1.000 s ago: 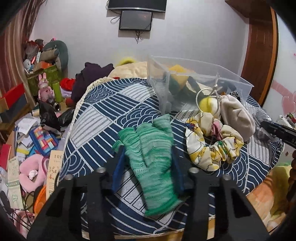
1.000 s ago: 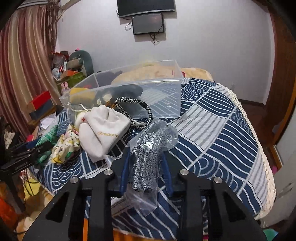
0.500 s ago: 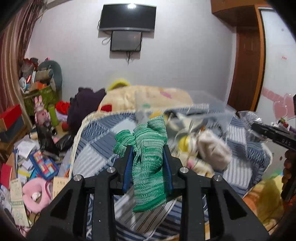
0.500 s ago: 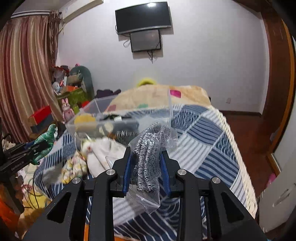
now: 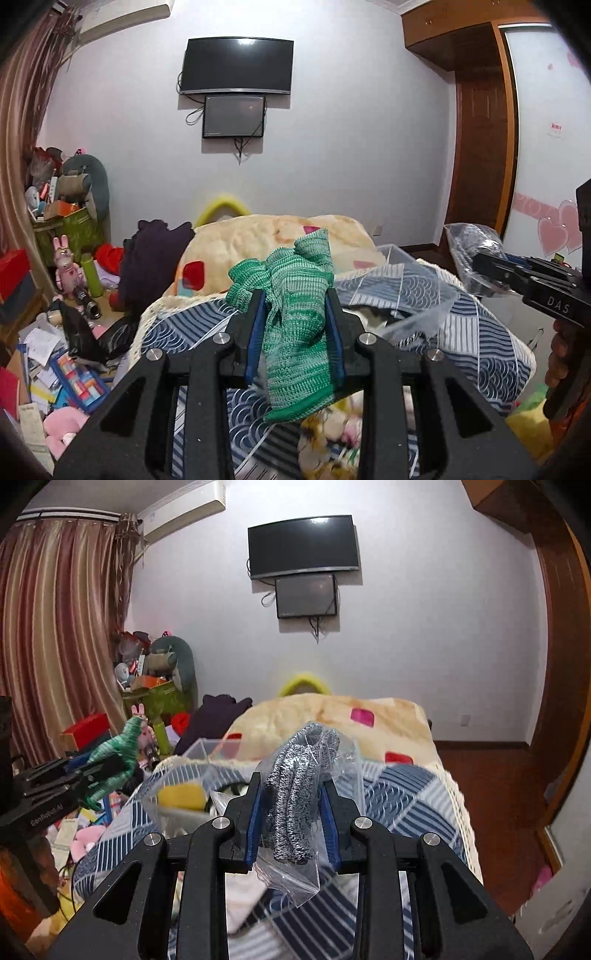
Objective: Organize soft objects
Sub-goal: 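Drop the green glove and grey fabric bag into the clear box with both grippers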
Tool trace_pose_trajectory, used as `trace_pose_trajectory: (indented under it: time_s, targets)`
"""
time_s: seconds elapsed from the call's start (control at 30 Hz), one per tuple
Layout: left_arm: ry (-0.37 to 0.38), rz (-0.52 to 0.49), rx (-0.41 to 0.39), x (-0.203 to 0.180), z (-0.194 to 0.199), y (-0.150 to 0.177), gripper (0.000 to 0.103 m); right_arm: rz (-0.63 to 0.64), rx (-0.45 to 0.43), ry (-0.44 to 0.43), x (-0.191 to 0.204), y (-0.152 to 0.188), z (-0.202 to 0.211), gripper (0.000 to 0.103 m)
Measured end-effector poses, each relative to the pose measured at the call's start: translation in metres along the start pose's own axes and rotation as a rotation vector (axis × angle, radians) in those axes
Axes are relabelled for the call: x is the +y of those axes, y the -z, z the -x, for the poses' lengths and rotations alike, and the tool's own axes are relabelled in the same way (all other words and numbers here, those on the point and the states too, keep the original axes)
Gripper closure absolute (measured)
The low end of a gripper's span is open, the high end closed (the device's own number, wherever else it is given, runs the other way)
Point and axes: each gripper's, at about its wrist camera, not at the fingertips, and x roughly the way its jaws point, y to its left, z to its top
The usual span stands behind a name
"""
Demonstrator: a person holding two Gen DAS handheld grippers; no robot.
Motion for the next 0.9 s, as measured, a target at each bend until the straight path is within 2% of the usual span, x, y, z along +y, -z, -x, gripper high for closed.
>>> trace_pose_trajectory:
  time_s: [0.3,0.7,0.9]
  targets:
    - [0.033,0.022,0.058,-0.003,-0.041,-0.006,0.073,0.021,0.022,0.011,0.005,-0.013,-0.031,0.077]
    - [0.064,0.004,0.198,-0.016,-0.094,0.010,0.073,0.053,0.188,0.035,0.003,0.011,-0.084,0.077]
    - [0.075,-0.007,0.224,-0.022,-0.102,0.012,0.072,0.072,0.233,0.041,0.004,0.015,-0.093,0.076]
